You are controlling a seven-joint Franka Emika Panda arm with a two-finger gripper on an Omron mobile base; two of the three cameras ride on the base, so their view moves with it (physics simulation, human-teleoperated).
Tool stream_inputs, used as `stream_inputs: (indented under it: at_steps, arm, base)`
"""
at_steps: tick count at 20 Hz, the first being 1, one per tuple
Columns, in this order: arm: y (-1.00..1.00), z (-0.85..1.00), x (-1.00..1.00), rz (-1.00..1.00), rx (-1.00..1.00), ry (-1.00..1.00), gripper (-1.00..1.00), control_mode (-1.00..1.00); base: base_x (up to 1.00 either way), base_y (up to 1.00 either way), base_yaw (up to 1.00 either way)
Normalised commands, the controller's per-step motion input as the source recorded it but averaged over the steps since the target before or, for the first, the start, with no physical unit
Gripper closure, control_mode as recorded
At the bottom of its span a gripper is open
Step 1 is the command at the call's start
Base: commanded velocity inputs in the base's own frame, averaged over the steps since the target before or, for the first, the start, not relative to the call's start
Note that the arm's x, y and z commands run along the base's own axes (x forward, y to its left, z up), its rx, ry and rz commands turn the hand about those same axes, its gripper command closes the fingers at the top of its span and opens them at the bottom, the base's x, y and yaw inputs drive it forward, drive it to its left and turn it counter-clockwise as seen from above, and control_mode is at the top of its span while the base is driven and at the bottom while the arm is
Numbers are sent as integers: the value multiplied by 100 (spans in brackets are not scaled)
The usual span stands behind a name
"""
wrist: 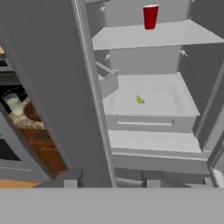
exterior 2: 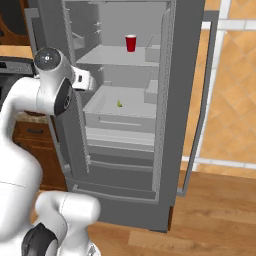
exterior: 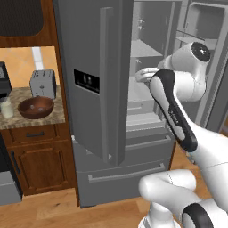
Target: Grab a lemon wedge from the fridge and one ice cube from the ice bowl, and put them in the glass of lemonade.
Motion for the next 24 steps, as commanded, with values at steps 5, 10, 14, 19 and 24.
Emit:
stream_inputs:
  at_steps: [5, 10, 14, 19, 24]
  arm:
    - [20, -2, 55, 42, 12, -7, -100, -100]
    - [5, 0, 17, 22, 2, -2, -100, -100]
    - [21, 10, 62, 1, -3, 6, -100, -100]
    - [10, 45, 78, 1, -1, 2, -100, -100]
    - [0, 1, 72, 2, 0, 0, -100, -100]
  base:
    - [0, 0, 0]
    - [0, 0, 0]
    - [0, 0, 0]
    - [0, 0, 0]
    - [0, 0, 0]
